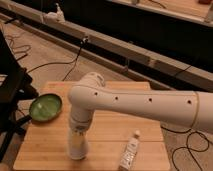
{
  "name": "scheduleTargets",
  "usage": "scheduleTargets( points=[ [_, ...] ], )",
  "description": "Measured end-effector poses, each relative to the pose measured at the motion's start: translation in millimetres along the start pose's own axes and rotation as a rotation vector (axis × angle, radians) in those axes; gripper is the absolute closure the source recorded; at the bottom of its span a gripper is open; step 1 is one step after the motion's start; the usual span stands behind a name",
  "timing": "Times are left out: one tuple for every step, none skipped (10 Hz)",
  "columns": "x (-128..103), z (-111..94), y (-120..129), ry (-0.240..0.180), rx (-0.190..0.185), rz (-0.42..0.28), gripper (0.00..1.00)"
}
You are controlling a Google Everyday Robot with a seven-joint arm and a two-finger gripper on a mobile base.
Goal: Place the ceramic cup over the eraser
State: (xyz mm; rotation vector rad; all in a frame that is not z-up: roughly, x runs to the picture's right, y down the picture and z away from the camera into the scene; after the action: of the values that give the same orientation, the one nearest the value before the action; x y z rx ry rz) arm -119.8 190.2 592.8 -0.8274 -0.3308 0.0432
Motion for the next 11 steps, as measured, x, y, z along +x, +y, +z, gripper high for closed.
scheduleTargets(
  points=[
    [-0.7, 0.2, 0.2, 0.0, -0.001, -0.002, 0.58],
    [-0.6, 0.1, 0.0, 0.0, 0.0, -0.002, 0.58],
    [-0.5, 0.1, -0.1, 0.0, 0.0, -0.001, 0.58],
    [-0.8, 0.1, 0.3, 0.0, -0.001, -0.001, 0.58],
    [-0.6, 0.1, 0.1, 0.0, 0.0, -0.001, 0.58],
    [-0.7, 0.1, 0.0, 0.0, 0.0, -0.002, 0.58],
    [-0.7, 0.2, 0.1, 0.0, 0.0, -0.002, 0.61],
    [0.1, 0.4, 0.4, 0.006, -0.001, -0.001, 0.65],
    [2.5, 2.3, 2.1, 0.022, -0.011, -0.005, 0.64],
    [1.5, 5.2, 2.9, 0.035, -0.019, -0.014, 0.56],
    [0.8, 6.9, 2.5, 0.041, -0.022, -0.018, 0.46]
  ],
)
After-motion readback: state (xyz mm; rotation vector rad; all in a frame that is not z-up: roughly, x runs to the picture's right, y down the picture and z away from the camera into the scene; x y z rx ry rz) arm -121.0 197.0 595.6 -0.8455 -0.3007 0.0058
